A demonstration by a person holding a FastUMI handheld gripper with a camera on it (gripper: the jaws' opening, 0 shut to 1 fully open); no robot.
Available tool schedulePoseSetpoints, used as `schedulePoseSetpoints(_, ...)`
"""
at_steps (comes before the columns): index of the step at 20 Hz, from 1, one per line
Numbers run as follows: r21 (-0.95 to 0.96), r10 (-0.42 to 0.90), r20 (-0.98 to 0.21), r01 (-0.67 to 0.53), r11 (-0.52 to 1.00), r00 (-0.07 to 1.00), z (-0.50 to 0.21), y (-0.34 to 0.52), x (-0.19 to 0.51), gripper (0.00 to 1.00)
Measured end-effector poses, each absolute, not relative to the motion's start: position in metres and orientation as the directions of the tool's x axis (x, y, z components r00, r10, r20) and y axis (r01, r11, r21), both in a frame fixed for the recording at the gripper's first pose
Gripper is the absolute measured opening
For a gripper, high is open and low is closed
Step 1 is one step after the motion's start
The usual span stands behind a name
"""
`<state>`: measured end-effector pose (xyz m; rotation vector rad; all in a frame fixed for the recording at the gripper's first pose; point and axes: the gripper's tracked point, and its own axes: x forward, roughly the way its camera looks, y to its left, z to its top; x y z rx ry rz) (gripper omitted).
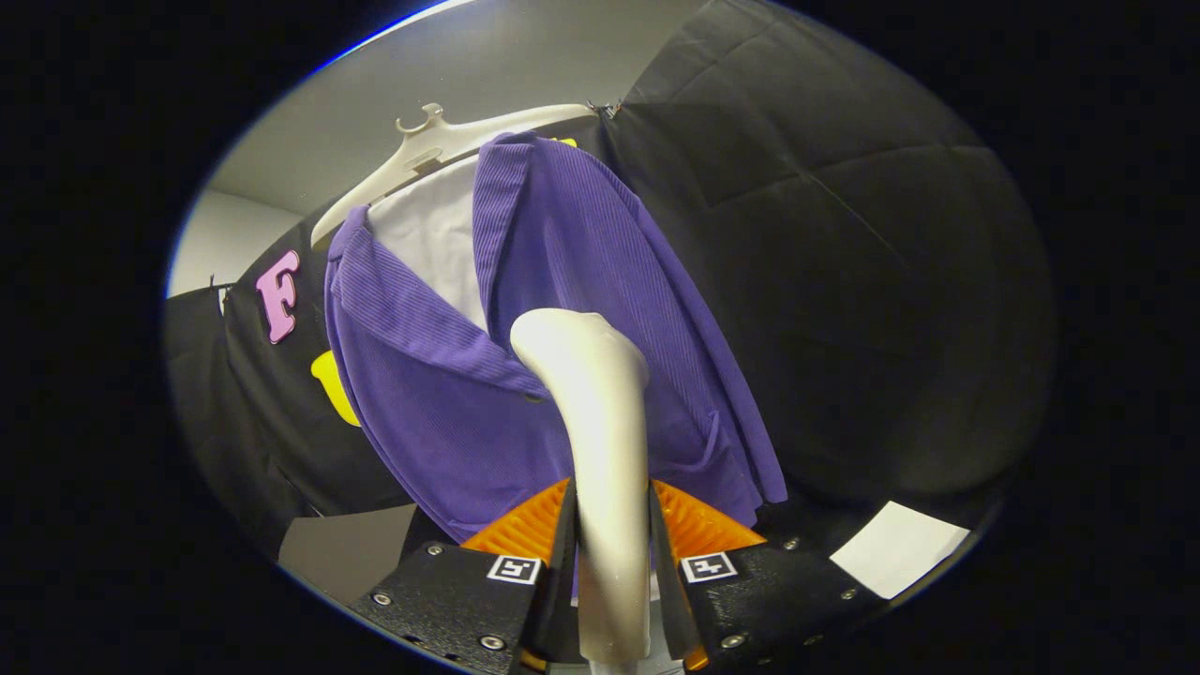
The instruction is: Iron the clothes twice with a garment steamer, once on the left side and once on the right side.
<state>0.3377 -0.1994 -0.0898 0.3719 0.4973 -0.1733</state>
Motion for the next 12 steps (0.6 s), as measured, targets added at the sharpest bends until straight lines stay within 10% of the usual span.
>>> schedulePoseSetpoints(12,0.242,-0.080,-0.630,0.293,0.925,0.773,-0.167,-0.195,0.286,0.40)
